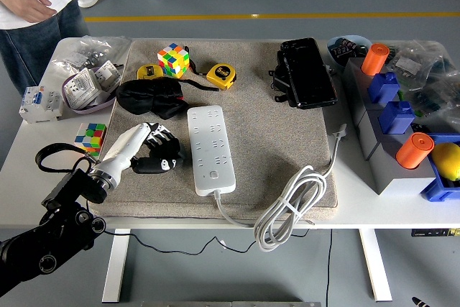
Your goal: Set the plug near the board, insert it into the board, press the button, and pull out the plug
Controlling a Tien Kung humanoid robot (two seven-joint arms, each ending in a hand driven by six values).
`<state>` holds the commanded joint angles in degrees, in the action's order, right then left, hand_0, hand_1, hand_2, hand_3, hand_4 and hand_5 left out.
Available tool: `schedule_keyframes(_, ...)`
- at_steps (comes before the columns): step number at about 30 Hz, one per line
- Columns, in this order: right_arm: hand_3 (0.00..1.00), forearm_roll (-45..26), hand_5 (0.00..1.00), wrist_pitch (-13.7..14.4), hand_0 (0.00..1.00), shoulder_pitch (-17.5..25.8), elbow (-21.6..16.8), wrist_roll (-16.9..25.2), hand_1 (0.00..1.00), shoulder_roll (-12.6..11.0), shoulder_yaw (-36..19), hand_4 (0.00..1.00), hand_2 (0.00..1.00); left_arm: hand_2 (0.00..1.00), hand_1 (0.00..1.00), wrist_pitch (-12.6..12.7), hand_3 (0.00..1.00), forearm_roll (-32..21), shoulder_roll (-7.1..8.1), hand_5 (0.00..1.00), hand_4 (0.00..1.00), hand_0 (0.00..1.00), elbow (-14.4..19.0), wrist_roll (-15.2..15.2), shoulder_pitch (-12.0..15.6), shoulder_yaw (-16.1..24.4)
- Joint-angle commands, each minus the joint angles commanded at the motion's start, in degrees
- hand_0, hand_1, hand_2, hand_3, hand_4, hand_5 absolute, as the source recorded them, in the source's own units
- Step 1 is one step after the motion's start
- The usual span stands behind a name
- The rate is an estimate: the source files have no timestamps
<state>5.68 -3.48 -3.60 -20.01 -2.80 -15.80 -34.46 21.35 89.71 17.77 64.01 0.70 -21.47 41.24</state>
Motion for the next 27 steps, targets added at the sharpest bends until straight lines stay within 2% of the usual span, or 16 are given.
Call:
schedule_keyframes(1,0.632,0.0,0.534,0.0,0.644,0.0,0.0,0.0,0.711,0.0,0.0,0.918,0.719,0.492,0.438,0.0,0.539,0.1,0.00,0.091,0.773,0.419,0.0,0.0,0.0,0.0)
schedule_keyframes(2,0.632,0.0,0.534,0.0,0.645,0.0,0.0,0.0,0.711,0.0,-0.1,0.918,0.719,0.459,0.401,-0.2,0.555,0.3,0.01,0.002,0.731,0.360,0.0,-0.1,0.0,-0.1)
schedule_keyframes(9,0.633,0.0,0.534,0.0,0.645,0.0,0.0,0.0,0.711,0.0,0.0,0.917,0.719,0.440,0.384,0.4,0.552,-0.6,0.10,0.002,0.728,0.345,0.1,1.9,0.1,0.0)
schedule_keyframes(17,0.633,-0.1,0.533,-0.1,0.646,0.0,0.0,0.1,0.711,0.0,0.0,0.918,0.719,0.433,0.382,3.3,0.548,-2.4,0.26,0.002,0.723,0.342,-0.3,7.7,0.2,0.8)
schedule_keyframes(22,0.633,-0.1,0.533,-0.1,0.650,0.1,0.0,0.1,0.711,0.0,-0.1,0.917,0.719,0.432,0.383,4.3,0.548,-4.0,0.51,0.002,0.724,0.340,-0.4,11.3,-0.4,0.5)
schedule_keyframes(27,0.633,-0.1,0.532,-0.1,0.648,0.1,-0.1,0.1,0.711,0.0,0.0,0.918,0.719,0.430,0.384,4.2,0.548,-5.1,0.47,0.002,0.722,0.346,-1.1,12.9,-2.0,-1.3)
